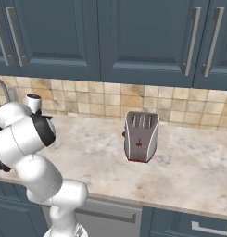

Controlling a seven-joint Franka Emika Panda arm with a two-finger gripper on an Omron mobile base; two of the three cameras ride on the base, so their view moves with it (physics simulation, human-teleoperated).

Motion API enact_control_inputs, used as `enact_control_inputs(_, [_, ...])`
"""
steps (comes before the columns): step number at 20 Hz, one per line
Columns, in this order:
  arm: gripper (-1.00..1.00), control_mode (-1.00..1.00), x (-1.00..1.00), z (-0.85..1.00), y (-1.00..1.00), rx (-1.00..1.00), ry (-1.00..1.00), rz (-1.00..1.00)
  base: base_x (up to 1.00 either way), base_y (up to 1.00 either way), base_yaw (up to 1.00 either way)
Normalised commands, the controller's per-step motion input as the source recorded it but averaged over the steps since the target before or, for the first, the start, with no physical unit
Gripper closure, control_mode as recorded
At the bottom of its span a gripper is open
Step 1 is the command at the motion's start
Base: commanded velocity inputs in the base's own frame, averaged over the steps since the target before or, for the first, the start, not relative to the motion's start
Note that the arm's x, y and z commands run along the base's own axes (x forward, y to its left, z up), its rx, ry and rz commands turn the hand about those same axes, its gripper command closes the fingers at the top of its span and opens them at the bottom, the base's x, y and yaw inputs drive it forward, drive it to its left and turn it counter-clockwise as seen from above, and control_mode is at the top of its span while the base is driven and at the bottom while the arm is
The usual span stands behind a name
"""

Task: Dump the garlic and eggplant from the bowl so the bowl can be washed. Place the bowl in the sink after clearing the leftovers.

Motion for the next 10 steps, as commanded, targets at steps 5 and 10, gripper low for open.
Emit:
enact_control_inputs(5, [1.00, -1.00, 0.07, 0.00, 0.55, -0.09, -0.01, -0.01, 0.00, 0.00, 0.00])
enact_control_inputs(10, [1.00, -1.00, 0.05, 0.00, 0.13, -0.10, -0.02, 0.00, 0.00, 0.00, 0.00])
